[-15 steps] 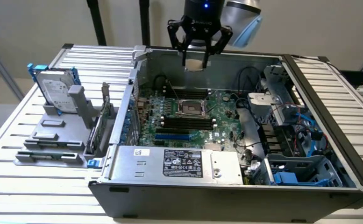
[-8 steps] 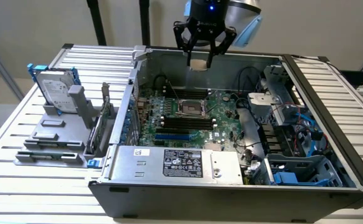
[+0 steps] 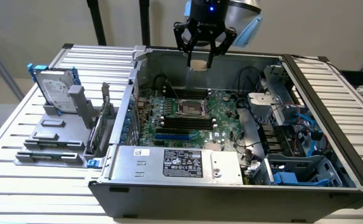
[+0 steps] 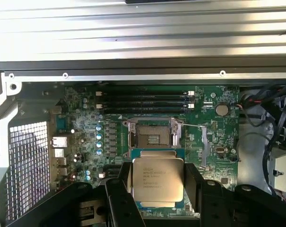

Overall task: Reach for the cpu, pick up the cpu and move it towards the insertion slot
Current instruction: 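Pick up the cpu and move it towards the insertion slot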

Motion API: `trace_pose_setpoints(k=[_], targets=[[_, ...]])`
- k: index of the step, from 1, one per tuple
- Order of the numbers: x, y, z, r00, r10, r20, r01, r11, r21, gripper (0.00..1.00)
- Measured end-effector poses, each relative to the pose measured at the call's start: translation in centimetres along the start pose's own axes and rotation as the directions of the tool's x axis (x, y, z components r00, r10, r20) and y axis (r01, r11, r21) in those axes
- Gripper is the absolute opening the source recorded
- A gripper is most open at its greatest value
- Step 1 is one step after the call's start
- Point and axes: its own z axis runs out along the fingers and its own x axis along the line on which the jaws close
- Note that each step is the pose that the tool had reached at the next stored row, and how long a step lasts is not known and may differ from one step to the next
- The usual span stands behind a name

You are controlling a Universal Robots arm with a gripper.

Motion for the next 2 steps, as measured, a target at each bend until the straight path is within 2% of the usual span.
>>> trace_pose_setpoints(k=[2], targets=[[0.0, 0.0, 0.0, 1.0, 0.0, -0.0001, 0.0, 1.0, -0.0001, 0.55]])
